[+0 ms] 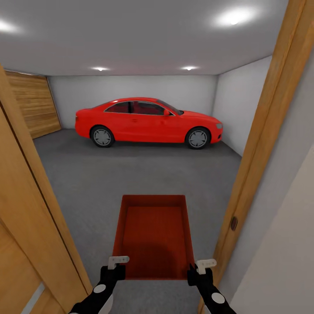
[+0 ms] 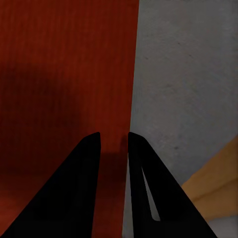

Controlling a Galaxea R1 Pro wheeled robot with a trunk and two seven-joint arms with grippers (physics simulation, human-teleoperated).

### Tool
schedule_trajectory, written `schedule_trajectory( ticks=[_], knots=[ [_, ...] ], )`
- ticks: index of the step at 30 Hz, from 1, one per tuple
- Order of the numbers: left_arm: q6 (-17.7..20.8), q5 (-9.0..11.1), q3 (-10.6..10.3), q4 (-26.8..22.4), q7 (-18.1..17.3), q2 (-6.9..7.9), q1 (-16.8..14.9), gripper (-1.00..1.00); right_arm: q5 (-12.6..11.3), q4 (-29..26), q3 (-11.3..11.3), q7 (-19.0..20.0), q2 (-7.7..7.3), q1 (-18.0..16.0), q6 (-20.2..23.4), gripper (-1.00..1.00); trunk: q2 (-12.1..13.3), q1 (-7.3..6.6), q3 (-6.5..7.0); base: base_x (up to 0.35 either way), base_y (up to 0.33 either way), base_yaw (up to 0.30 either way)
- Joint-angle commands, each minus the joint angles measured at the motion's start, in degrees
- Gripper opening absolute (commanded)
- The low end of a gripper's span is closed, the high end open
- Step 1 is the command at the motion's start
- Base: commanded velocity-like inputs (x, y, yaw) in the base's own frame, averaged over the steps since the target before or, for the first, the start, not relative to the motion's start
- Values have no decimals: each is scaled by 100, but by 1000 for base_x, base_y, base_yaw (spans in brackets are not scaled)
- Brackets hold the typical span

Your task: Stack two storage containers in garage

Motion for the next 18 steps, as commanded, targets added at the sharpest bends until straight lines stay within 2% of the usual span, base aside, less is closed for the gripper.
schedule_trajectory(
  ticks=[1, 9, 18],
  knots=[
    [-26, -9, 96, -1, 303, 83, -7, -100, -40, -5, 47, 177, -8, -8, -19, -100, -14, 3, -13, 0, 0, 0],
    [-26, -9, 94, -1, 303, 83, -7, -100, -40, -5, 49, 177, -6, -8, -19, -100, -14, 3, -13, 0, 84, 0],
    [-26, -9, 96, -1, 303, 83, -7, -100, -40, -5, 52, 177, -6, -8, -19, -100, -14, 3, -13, 0, 9, 0]
  ],
)
